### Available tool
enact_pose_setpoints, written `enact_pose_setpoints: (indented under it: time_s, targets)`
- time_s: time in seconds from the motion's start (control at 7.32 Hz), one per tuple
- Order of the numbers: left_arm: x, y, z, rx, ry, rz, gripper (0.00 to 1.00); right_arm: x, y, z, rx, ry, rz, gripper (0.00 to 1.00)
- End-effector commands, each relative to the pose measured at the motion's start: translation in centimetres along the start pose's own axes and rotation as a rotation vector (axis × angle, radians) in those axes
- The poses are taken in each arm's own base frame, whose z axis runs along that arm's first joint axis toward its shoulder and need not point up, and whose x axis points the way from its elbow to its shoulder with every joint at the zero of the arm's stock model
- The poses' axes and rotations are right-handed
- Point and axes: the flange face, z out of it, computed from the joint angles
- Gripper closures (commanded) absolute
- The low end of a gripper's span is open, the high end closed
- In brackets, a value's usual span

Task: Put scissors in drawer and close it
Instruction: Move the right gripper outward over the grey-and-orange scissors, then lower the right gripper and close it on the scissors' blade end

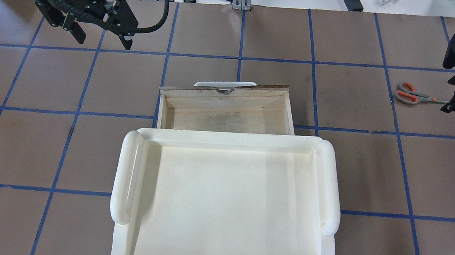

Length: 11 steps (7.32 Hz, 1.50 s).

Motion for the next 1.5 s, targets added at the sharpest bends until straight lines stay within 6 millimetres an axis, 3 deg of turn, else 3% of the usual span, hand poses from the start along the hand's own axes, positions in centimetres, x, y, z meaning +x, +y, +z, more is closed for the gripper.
enact_pose_setpoints:
  time_s: [0.0, 0.27, 0.55, 0.96, 1.37]
  targets:
    - [0.0, 0.0, 0.1, -0.002, 0.0, 0.0, 0.0, 0.7, 0.2, 2.4, 0.006, -0.025, -0.028, 0.0]
    - [0.0, 0.0, 0.0, 0.0, 0.0, 0.0, 0.0, 1.1, 0.2, 5.5, 0.011, -0.072, -0.048, 0.0]
    - [0.0, 0.0, 0.1, -0.002, 0.0, 0.0, 0.0, 3.2, 0.3, 8.6, 0.025, 0.019, -0.206, 0.01]
    - [0.0, -0.1, 0.1, -0.001, 0.001, 0.0, 0.0, 5.4, 0.9, 9.2, 0.021, 0.048, -0.249, 0.01]
    - [0.0, -0.1, 0.1, -0.001, 0.001, 0.0, 0.0, 7.5, 1.1, 11.6, 0.025, 0.039, -0.29, 0.02]
